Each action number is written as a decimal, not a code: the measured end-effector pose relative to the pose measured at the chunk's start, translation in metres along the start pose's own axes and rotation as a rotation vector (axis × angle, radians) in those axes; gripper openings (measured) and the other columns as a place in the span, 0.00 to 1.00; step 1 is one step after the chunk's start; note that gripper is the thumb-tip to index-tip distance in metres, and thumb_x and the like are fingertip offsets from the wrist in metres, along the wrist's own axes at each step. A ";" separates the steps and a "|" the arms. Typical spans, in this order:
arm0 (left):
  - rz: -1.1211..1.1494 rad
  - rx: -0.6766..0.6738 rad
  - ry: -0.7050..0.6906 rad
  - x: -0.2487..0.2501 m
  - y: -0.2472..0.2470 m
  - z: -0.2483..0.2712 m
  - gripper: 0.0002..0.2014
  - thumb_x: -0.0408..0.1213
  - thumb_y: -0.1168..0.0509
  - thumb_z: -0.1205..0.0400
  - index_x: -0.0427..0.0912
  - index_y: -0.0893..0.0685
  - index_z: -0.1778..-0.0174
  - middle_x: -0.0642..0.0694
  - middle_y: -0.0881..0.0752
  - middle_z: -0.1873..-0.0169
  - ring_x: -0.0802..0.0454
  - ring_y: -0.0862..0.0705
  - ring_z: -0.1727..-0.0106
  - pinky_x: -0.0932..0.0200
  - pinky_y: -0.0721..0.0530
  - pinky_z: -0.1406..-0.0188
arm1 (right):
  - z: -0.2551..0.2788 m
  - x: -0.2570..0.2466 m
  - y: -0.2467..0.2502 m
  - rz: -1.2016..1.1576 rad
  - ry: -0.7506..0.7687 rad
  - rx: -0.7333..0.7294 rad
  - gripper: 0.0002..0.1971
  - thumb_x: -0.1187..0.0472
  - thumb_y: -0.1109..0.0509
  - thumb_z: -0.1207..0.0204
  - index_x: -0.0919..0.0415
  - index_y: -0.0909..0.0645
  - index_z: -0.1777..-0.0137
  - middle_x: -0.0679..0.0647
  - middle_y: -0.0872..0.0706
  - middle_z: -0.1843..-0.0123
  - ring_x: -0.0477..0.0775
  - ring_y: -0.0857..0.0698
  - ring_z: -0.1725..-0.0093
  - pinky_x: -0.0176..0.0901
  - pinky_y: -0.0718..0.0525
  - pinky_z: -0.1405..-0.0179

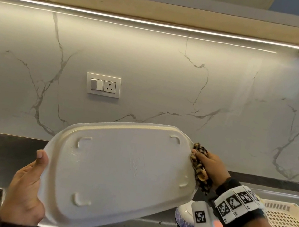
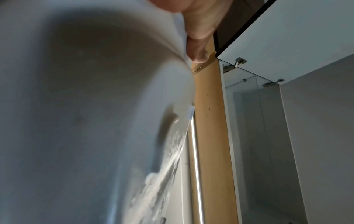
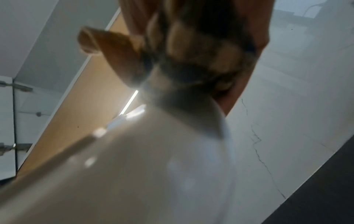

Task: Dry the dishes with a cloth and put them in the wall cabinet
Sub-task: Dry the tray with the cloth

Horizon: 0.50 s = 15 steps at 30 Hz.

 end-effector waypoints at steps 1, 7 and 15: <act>0.010 0.024 0.010 -0.003 0.001 -0.001 0.37 0.69 0.26 0.54 0.43 0.13 0.58 0.46 0.10 0.62 0.51 0.11 0.66 0.54 0.12 0.73 | 0.002 0.006 0.000 -0.044 -0.029 0.018 0.09 0.59 0.35 0.20 0.65 0.19 0.51 0.57 0.15 0.64 0.48 0.15 0.69 0.39 0.15 0.64; 0.111 0.121 0.110 -0.032 -0.006 0.010 0.63 0.70 0.23 0.65 0.40 0.21 0.34 0.37 0.17 0.38 0.38 0.19 0.39 0.41 0.19 0.44 | 0.019 0.030 0.006 -0.414 -0.134 0.206 0.09 0.57 0.35 0.20 0.63 0.19 0.56 0.60 0.18 0.61 0.55 0.19 0.63 0.46 0.21 0.62; 0.271 0.101 0.154 -0.062 -0.019 0.012 0.51 0.67 0.20 0.58 0.45 0.16 0.39 0.41 0.13 0.42 0.43 0.14 0.45 0.44 0.12 0.57 | 0.053 0.028 -0.029 -0.868 -0.166 0.359 0.15 0.54 0.38 0.18 0.56 0.25 0.66 0.48 0.24 0.80 0.46 0.29 0.84 0.29 0.30 0.83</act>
Point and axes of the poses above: each hand's wrist, its own z-axis away from the middle knuckle, its own y-axis out of the back of the hand, x = y × z, the point moved 8 cm from there along -z, towards the middle knuckle
